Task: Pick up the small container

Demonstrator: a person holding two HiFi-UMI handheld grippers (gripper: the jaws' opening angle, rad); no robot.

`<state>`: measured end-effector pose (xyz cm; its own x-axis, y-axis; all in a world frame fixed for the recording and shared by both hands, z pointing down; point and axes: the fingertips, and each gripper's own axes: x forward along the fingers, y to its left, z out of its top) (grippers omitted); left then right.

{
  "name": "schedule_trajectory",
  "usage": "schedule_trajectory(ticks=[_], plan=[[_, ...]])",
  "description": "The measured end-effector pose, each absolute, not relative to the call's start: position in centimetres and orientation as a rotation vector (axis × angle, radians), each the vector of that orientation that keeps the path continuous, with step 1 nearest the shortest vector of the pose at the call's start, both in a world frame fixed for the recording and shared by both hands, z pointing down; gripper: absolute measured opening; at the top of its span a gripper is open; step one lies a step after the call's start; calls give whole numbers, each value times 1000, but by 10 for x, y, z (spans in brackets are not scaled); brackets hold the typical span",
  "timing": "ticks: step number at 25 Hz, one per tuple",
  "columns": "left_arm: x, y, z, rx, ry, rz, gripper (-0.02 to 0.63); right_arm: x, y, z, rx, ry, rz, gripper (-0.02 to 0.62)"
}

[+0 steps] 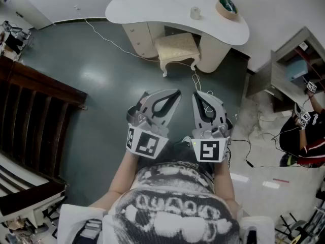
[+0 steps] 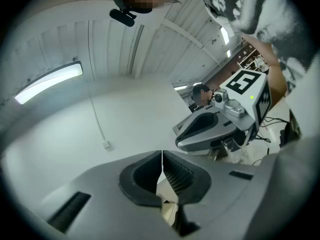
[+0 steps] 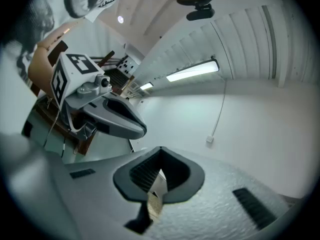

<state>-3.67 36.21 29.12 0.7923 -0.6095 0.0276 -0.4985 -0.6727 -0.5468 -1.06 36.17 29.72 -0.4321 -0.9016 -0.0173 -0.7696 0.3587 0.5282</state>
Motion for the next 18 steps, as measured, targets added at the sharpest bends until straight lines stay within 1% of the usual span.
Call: schedule_trajectory(ticks=[7, 18], plan=[[-22, 363, 297, -2451, 830, -294, 6, 4, 363, 307, 1466, -2327, -698, 0], [2, 376, 306, -2436, 853, -333, 6, 30, 381, 314, 1445, -2420, -621, 2]])
